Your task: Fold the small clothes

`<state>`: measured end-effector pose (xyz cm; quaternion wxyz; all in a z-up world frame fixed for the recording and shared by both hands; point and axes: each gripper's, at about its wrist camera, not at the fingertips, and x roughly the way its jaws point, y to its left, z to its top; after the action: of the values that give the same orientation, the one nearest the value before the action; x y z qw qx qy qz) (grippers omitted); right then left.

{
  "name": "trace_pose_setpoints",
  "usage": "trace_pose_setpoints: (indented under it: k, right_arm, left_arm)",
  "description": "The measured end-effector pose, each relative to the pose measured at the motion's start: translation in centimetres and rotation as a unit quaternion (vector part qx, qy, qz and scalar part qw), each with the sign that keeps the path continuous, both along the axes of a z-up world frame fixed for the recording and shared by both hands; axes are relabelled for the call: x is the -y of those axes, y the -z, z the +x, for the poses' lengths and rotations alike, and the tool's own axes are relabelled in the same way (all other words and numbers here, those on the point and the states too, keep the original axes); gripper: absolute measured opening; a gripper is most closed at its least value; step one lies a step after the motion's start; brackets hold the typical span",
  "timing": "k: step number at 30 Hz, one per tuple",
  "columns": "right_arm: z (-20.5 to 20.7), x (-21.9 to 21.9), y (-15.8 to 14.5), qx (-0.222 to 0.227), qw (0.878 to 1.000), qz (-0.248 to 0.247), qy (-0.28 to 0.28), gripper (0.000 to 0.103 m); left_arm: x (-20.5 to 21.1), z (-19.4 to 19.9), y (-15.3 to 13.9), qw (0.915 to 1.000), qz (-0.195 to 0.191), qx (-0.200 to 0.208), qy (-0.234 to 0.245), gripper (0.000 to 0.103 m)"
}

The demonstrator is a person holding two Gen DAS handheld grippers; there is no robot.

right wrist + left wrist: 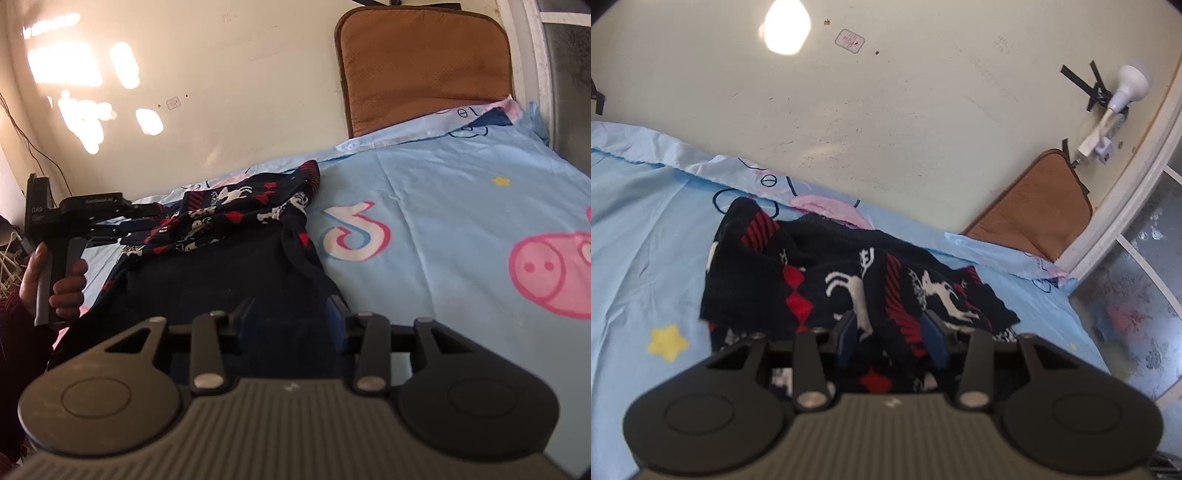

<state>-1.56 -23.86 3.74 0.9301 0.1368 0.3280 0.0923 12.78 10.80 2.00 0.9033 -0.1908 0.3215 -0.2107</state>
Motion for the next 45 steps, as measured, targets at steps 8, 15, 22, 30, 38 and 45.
trace_pose_setpoints:
  k: [8,15,22,30,38,45]
  right_arm:
    - [-2.6,2.6,1.6,0.007,0.998,0.056,-0.025,0.046]
    - [-5.4,5.1,2.3,-0.016,0.992,0.097,-0.078,0.046]
    - [-7.0,5.5,3.6,-0.053,0.983,0.143,-0.103,0.046]
    - [-7.2,3.4,4.0,-0.044,0.974,0.165,-0.151,0.015]
    - [-3.9,6.3,-0.5,0.062,0.955,0.253,-0.144,0.015]
    - [4.5,5.8,0.3,0.063,0.958,0.272,-0.060,0.015]
  left_arm:
    - [-4.7,-14.6,-0.8,0.9984,0.041,-0.023,-0.031,0.045]
    - [-5.8,-23.4,0.0,0.9955,0.048,-0.056,-0.059,0.054]
    - [-3.4,-24.1,2.6,0.9938,0.059,-0.085,-0.040,0.053]
    - [-4.0,-23.9,2.1,0.9937,0.007,-0.109,-0.026,0.009]
    - [-7.5,-20.9,0.8,0.9747,-0.183,-0.092,-0.089,0.009]
    - [-9.6,-13.0,0.4,0.9573,-0.227,-0.109,-0.142,0.011]
